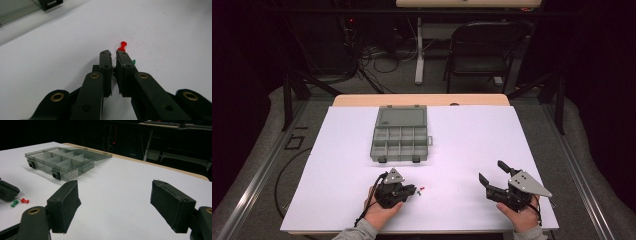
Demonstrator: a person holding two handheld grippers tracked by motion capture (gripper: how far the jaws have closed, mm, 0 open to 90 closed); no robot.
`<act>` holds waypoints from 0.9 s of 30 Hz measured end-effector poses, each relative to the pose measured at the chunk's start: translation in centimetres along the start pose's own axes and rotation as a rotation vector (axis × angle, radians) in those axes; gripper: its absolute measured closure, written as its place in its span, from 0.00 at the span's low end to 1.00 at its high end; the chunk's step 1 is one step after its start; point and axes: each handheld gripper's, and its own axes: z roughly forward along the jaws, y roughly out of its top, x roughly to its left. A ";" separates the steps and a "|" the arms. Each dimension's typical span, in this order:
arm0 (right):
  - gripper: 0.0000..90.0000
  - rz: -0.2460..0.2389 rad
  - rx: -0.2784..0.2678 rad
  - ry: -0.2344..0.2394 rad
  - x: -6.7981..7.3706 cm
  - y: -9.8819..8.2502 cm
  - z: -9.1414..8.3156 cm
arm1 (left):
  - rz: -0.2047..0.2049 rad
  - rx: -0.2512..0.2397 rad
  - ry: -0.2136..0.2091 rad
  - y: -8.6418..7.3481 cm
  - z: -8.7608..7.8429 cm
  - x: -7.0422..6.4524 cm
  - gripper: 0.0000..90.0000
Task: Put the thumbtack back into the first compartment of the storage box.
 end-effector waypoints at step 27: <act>0.25 0.004 0.003 -0.002 -0.1 -0.1 0.2 | -0.076 -0.409 0.113 0.5 -7.1 3.0 0.93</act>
